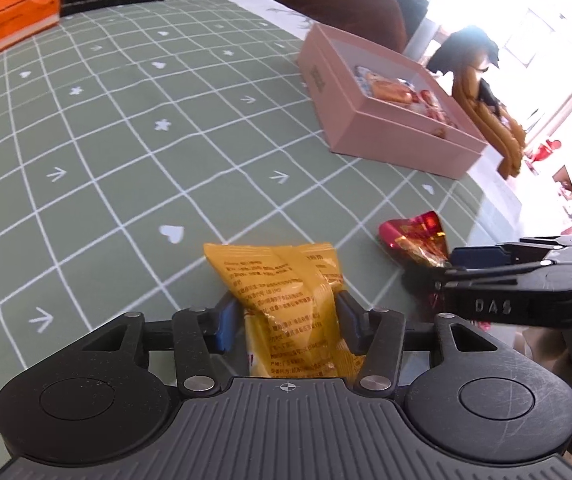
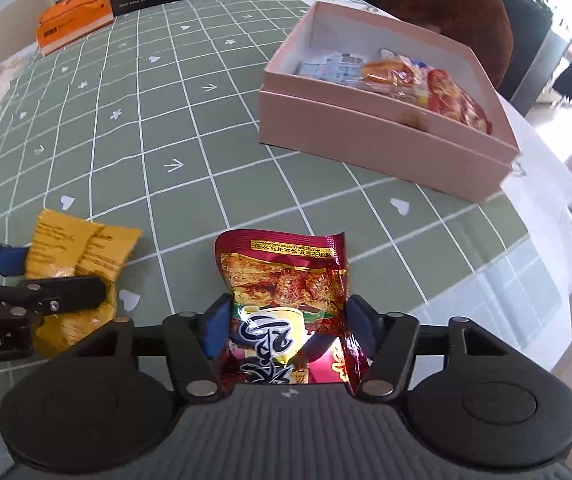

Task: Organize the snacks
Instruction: 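Lift the red-pink spicy bag with the right tool while the left holds the yellow packet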

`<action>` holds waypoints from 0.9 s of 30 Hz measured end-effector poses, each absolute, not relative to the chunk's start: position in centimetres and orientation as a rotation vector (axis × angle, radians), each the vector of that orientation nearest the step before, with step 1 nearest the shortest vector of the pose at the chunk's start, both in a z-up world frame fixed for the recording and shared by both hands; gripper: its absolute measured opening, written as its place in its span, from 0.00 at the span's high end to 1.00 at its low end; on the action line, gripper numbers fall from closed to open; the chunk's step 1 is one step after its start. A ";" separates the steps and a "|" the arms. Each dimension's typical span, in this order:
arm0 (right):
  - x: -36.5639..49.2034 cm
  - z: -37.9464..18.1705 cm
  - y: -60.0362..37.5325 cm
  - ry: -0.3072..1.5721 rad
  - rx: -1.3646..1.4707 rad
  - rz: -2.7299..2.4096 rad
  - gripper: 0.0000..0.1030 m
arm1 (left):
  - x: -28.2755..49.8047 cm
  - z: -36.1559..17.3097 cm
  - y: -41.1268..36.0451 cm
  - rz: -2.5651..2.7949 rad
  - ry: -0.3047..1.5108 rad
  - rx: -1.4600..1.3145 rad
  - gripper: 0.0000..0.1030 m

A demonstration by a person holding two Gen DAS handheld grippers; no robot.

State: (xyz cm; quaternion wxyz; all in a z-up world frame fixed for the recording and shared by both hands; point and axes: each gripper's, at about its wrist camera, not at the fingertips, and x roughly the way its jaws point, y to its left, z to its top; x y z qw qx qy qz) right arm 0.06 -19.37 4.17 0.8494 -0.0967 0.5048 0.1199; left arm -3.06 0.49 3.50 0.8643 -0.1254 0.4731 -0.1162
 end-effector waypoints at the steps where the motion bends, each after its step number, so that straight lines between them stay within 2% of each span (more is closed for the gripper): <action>1: 0.0 4.4 -19.7 1.066 -0.185 0.255 0.49 | -3.2 3.5 0.4 -0.246 0.993 -0.269 0.46; 2: -0.1 4.8 -20.1 1.062 -0.169 0.260 0.58 | -3.2 3.6 0.4 -0.248 0.995 -0.274 0.46; 5: -0.4 6.1 -20.4 1.035 -0.141 0.267 0.66 | -3.1 3.7 0.0 -0.255 0.997 -0.273 0.46; 8: -0.5 7.0 -20.9 1.019 -0.118 0.272 0.86 | -3.1 3.8 -0.6 -0.263 0.998 -0.267 0.46; 12: -0.5 6.7 -21.8 1.041 -0.097 0.282 0.87 | -3.2 3.5 -0.9 -0.261 1.014 -0.261 0.47; 13: -0.6 6.4 -22.1 1.053 -0.094 0.272 0.79 | -3.2 3.4 -0.9 -0.259 1.019 -0.263 0.47; 14: -0.8 6.2 -22.6 1.060 -0.088 0.263 0.59 | -3.3 3.3 -0.9 -0.257 1.023 -0.265 0.47; 15: -1.1 6.0 -23.1 1.055 -0.084 0.253 0.46 | -3.4 3.3 -0.9 -0.257 1.022 -0.266 0.47; 16: -1.4 5.9 -23.6 1.041 -0.085 0.241 0.23 | -3.4 3.3 -0.9 -0.257 1.021 -0.266 0.47; 17: -1.8 5.7 -24.2 1.020 -0.087 0.228 0.17 | -3.4 3.3 -0.9 -0.257 1.021 -0.266 0.47; 24: -1.0 3.5 -26.4 1.066 0.011 0.176 0.17 | -3.4 3.2 -1.1 -0.260 1.021 -0.259 0.47; 27: -0.1 3.0 -25.9 1.074 0.032 0.171 0.12 | -3.4 3.2 -1.1 -0.261 1.022 -0.260 0.47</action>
